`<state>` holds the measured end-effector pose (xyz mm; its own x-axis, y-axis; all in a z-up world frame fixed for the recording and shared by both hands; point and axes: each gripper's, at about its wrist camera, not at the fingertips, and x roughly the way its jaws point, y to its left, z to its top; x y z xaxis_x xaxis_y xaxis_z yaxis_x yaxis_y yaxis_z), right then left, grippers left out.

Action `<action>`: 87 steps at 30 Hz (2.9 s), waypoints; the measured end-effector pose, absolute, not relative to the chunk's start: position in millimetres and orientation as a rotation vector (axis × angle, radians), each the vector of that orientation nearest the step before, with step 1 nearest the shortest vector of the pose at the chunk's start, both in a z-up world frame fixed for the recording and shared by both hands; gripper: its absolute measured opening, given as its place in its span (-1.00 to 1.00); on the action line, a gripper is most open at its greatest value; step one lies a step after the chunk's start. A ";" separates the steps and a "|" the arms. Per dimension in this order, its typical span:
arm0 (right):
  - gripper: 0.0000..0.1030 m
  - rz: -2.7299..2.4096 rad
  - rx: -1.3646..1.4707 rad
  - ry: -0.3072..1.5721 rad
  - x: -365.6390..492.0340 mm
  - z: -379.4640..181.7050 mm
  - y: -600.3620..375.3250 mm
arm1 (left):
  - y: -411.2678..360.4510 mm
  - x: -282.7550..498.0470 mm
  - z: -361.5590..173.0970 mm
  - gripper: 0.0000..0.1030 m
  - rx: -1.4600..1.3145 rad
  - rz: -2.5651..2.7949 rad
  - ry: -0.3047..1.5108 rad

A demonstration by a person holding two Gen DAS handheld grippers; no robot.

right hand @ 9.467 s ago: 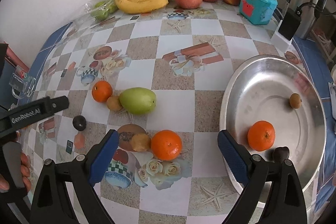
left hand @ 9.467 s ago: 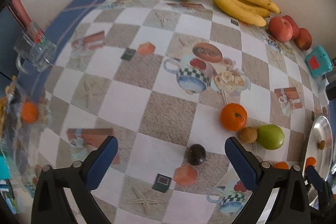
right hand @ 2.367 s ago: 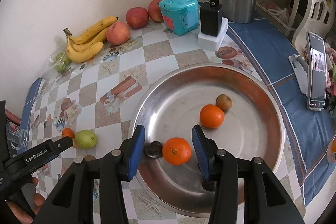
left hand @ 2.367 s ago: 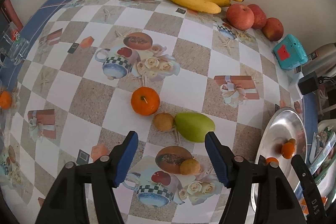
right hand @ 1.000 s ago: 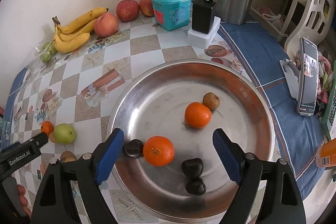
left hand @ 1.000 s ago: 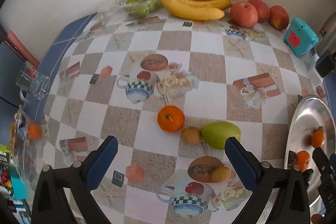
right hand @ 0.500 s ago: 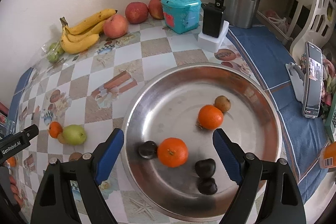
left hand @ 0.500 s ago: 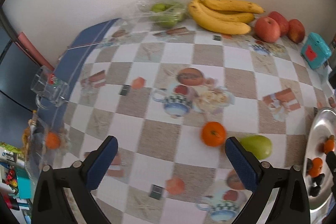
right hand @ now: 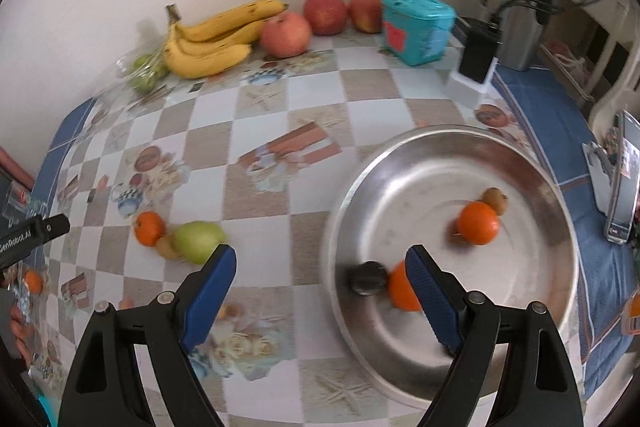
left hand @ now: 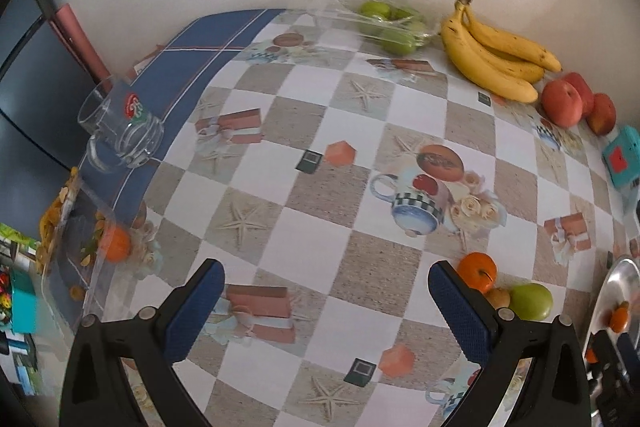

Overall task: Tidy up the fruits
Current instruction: 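Withdraw both open tools from the bowl back over the remaining fruit, then grasp a brown kiwi with the right tool while the left tool grasps a tangerine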

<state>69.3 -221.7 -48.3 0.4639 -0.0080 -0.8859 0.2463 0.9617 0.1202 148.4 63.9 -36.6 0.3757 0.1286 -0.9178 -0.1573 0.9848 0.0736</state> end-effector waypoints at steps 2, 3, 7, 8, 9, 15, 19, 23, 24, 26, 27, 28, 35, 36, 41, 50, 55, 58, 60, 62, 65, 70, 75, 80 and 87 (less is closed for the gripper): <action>0.69 -0.132 0.241 1.084 71.7 -48.4 -211.1 | 68.8 147.7 -34.5 1.00 -0.036 0.184 1.169; 0.69 -0.119 0.236 1.086 72.7 -48.5 -206.2 | 70.9 146.9 -33.2 1.00 -0.040 0.184 1.166; 0.69 -0.088 0.212 1.093 76.4 -48.6 -188.4 | 73.4 146.4 -31.3 1.00 -0.044 0.175 1.165; 0.69 -0.082 0.211 1.094 77.2 -49.0 -185.3 | 73.1 146.2 -31.4 1.00 -0.043 0.174 1.167; 0.69 -0.076 0.211 1.096 77.7 -49.3 -182.4 | 72.1 146.0 -31.9 1.00 -0.043 0.166 1.170; 0.69 -0.039 0.197 1.114 80.5 -53.0 -166.6 | 62.2 146.5 -39.1 1.00 -0.034 0.135 1.195; 0.69 -0.033 0.185 1.137 81.0 -59.5 -161.5 | 54.1 147.0 -52.4 1.00 -0.031 0.104 1.236; 0.69 -0.023 0.176 1.168 82.3 -68.6 -158.8 | 47.0 147.5 -71.6 1.00 -0.016 0.091 1.291; 0.69 -0.022 0.173 1.178 82.6 -71.6 -158.1 | 45.4 147.3 -76.9 1.00 -0.017 0.085 1.307; 0.69 -0.021 0.171 1.190 82.7 -75.6 -157.0 | 40.8 146.6 -88.8 1.00 -0.008 0.079 1.340; 0.69 -0.019 0.170 1.198 82.9 -78.0 -156.5 | 38.4 146.2 -93.9 1.00 -0.002 0.074 1.354; 0.69 -0.019 0.169 1.204 82.9 -80.3 -156.0 | 36.8 145.7 -97.7 1.00 -0.002 0.069 1.366; 0.69 -0.015 0.143 1.263 84.8 -99.3 -150.6 | 22.5 142.3 -120.4 1.00 0.018 0.039 1.428; 0.69 -0.014 0.142 1.270 85.3 -101.4 -150.4 | 20.8 141.9 -121.9 1.00 0.022 0.037 1.431; 0.69 -0.012 0.145 1.315 86.1 -114.5 -149.7 | 17.5 142.5 -125.7 1.00 0.035 0.030 1.439; 0.65 -0.024 0.127 1.301 91.3 -116.1 -149.0 | 15.1 143.6 -122.8 1.00 0.022 0.027 1.428; 0.25 0.005 0.104 1.288 88.8 -112.0 -142.5 | 16.1 143.2 -120.1 1.00 0.014 0.024 1.422; 0.01 0.024 0.101 1.284 87.9 -110.1 -139.3 | 17.1 144.0 -117.9 1.00 0.002 0.019 1.420; -0.13 0.036 0.109 1.281 87.1 -108.4 -136.8 | 16.8 145.6 -115.9 1.00 -0.007 0.016 1.420; -0.18 0.045 0.110 1.279 86.3 -107.3 -134.3 | 16.8 147.5 -112.8 1.00 -0.017 0.014 1.418; -0.30 0.062 0.108 1.276 86.3 -107.4 -133.4 | 17.3 151.2 -108.1 1.00 -0.041 0.011 1.406; -0.46 0.071 0.107 1.270 87.4 -106.4 -130.8 | 18.9 155.8 -97.3 1.00 -0.088 -0.013 1.369; -0.46 0.087 0.128 1.252 86.2 -100.8 -132.1 | 17.7 158.2 -88.0 0.92 -0.145 -0.044 1.331; -0.46 0.087 0.136 1.214 85.2 -89.3 -135.2 | 16.9 162.1 -85.3 0.58 -0.224 -0.105 1.289; -0.47 0.079 0.153 1.198 83.5 -83.0 -142.3 | 6.3 163.9 -89.5 0.09 -0.318 -0.196 1.253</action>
<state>83.5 -142.3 -83.0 0.3633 0.1419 -0.9208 0.0200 0.9869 0.1600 163.9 6.3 -89.5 0.3036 -0.3172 -0.8984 -0.0277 0.9396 -0.3411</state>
